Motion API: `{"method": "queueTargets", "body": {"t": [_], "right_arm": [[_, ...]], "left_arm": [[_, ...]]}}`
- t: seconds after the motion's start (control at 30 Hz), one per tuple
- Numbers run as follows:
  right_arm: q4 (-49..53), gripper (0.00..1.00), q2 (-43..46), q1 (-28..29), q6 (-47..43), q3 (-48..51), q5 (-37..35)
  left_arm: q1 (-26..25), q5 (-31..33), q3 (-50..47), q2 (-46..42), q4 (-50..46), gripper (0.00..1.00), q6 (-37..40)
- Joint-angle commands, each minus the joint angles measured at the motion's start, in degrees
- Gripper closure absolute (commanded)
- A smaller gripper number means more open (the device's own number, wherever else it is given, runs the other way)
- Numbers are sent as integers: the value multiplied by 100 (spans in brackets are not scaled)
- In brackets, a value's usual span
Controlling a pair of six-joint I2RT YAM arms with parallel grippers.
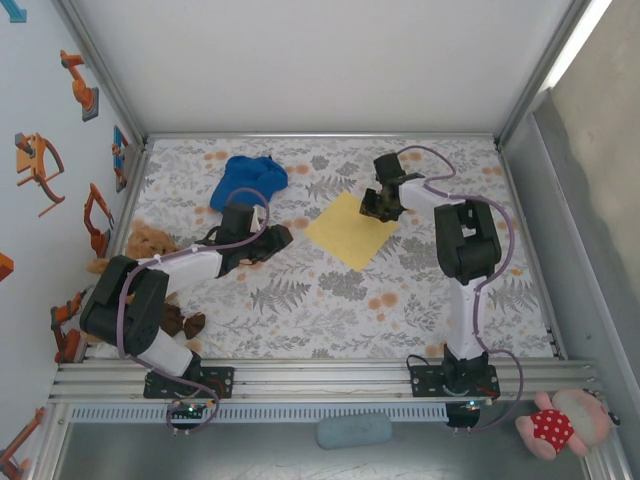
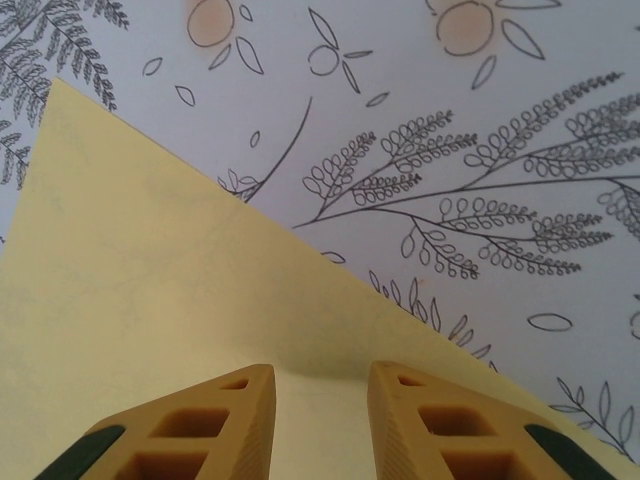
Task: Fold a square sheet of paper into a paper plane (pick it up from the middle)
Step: Move the square sheet of paper to the center of the table, then rotate the square sheet of paper at the center of the table.
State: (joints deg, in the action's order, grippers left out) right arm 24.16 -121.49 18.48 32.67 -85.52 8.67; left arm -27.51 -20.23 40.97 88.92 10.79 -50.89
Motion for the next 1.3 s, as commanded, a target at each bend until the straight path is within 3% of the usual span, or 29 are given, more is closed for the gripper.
{"method": "queueTargets", "body": {"t": [0.0, 0.23, 0.43, 0.63, 0.87, 1.07, 1.27], "right_arm": [[242, 70, 220, 33, 282, 326, -284], [183, 70, 672, 40, 807, 1047, -486], [-239, 71, 1566, 206, 1868, 2257, -512], [-681, 71, 2540, 812, 3306, 3448, -878], [-1267, 74, 3057, 1686, 4576, 4150, -1010], [-978, 76, 3499, 1675, 3436, 3724, -1222], [-862, 80, 3196, 1500, 1972, 3232, -578]], "left_arm": [[-43, -51, 70, 28, 120, 56, -162], [-79, 35, -73, -60, 200, 58, -267], [-203, 102, -297, -215, 257, 62, -462], [-601, 281, -600, -468, 231, 65, -784], [-1326, 547, -841, -668, 160, 67, -1186], [-1438, 504, -569, -318, -48, 68, -1108], [-1451, 538, -328, 60, -153, 70, -1087]]}}
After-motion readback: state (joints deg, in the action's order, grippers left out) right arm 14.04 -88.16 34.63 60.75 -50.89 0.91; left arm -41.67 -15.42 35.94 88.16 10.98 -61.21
